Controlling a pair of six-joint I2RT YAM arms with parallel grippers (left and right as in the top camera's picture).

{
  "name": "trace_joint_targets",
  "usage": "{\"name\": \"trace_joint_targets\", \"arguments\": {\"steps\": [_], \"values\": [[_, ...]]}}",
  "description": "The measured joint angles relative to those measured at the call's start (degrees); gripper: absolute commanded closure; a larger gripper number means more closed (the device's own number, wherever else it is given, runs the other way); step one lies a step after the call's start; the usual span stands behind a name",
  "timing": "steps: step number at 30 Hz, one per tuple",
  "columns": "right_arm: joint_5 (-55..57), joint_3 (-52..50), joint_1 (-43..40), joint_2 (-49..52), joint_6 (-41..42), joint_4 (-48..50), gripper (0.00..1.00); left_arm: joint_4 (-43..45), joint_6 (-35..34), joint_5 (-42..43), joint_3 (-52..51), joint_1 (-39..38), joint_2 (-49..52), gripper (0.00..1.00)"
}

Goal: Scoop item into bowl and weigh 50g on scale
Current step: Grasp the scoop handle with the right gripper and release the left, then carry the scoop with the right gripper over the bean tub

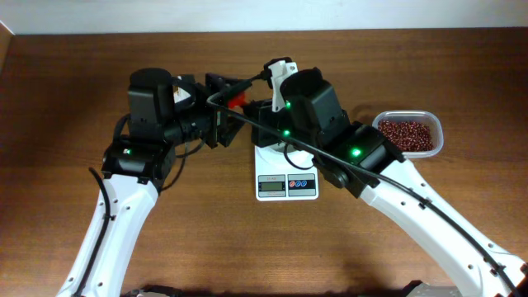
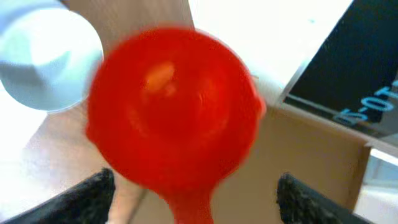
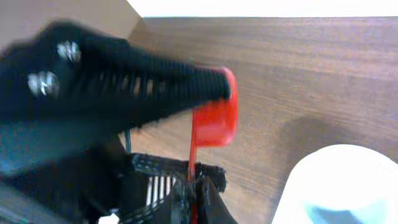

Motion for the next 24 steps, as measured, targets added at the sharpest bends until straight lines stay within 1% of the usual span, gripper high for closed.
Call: {"name": "trace_joint_targets", "arguments": {"steps": [2,3,4,5,6,7,8,10,11,13,15,17,19,21,22,24], "values": [[0.11,3.19,-0.22,0.04,-1.40,-4.94,0.96,0.00,4.50,-2.64,0.00,0.00,0.00,0.01],[-0.17,6.54,-1.16,0.24,-2.27,-10.62,0.96,-0.02,8.39,-4.76,0.00,0.00,0.00,0.01],[-0.24,8.24,-2.14,0.33,-2.49,-13.14,0.96,0.00,12.02,-6.45,0.00,0.00,0.00,0.01],[-0.50,10.78,-4.33,0.42,-3.37,-18.51,0.96,-0.04,15.39,-7.80,0.00,0.00,0.00,0.01],[-0.55,12.33,-6.27,0.42,-3.85,-21.53,0.96,-0.11,19.85,-8.83,0.00,0.00,0.00,0.01],[-0.50,14.34,-9.33,0.44,-5.07,-27.50,0.96,-0.04,23.39,-9.44,0.00,0.00,0.00,0.01],[-0.57,14.86,-11.96,0.44,-5.66,-30.01,0.96,-0.22,28.79,-9.99,0.00,0.00,0.00,0.01],[-0.63,15.74,-15.96,0.50,-7.98,-34.93,0.96,-1.68,35.19,-10.56,0.04,0.00,0.00,0.01],[-0.55,16.06,-21.31,0.59,-9.33,-39.80,0.96,-3.91,38.75,-10.67,0.04,0.00,0.00,0.00],[-0.52,16.15,-28.11,0.63,-11.78,-44.87,0.96,-7.02,44.76,-10.95,0.04,0.00,-0.02,0.00],[-0.02,16.37,-35.82,1.25,-15.10,-48.37,0.96,-10.80,49.79,-11.06,0.26,0.00,0.00,0.01],[0.15,16.63,-41.66,3.61,-18.75,-51.76,0.96,-16.20,54.58,-11.19,2.29,0.00,0.26,0.01],[1.29,16.74,-45.42,6.95,-20.55,-52.39,0.96,-22.01,58.69,-12.15,6.91,-0.09,1.53,0.00],[2.80,17.00,-48.68,12.57,-23.26,-52.37,0.96,-29.33,63.76,-15.58,14.29,-0.96,4.85,0.01],[3.61,17.51,-49.09,14.88,-23.96,-52.43,0.96,-31.30,65.61,-17.05,16.37,-1.62,6.36,0.01],[5.44,19.32,-49.13,19.08,-25.46,-51.71,0.96,-32.33,68.94,-19.61,18.29,-3.34,9.77,0.01]]}}
